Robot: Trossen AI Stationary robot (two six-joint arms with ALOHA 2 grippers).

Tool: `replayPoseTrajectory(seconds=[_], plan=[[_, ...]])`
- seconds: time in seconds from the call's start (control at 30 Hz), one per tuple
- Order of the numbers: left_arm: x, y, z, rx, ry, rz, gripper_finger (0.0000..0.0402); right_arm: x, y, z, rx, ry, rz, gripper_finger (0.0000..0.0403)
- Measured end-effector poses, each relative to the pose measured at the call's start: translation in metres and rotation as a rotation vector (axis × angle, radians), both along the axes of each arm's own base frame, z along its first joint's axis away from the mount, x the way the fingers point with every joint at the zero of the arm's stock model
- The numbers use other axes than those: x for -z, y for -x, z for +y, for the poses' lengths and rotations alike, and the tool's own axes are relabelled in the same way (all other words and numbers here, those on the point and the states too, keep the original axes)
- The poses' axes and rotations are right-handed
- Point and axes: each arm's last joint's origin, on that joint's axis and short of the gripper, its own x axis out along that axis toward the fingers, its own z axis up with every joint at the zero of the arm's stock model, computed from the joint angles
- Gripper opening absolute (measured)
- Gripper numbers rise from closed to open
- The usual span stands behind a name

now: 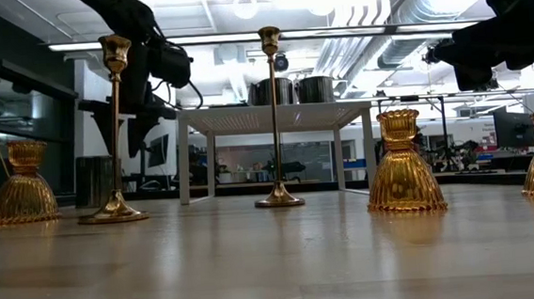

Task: Pick & Place candle stick holders
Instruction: Put the silver scented candle aligned with the other silver scented candles on the shelf

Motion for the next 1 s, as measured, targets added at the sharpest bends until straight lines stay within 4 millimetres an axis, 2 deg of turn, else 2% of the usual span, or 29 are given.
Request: replayPoseTrajectory(seconds=[0.47, 0.73, 1.0], plan=[[0.008, -0.005, 0.004, 0.001, -0.003, 0.003, 0.0213, 0.0, 0.0, 0.0, 0.0, 0.0, 0.0, 0.0165], [0.029, 0.002, -0.002, -0.026, 0.001, 0.035, 0.0213, 0.0, 0.0, 0.0, 0.0, 0.0, 0.0, 0.0165], [0.034, 0.005, -0.003, -0.046, -0.015, 0.071, 0.0213, 0.0, 0.0, 0.0, 0.0, 0.0, 0.0, 0.0165]])
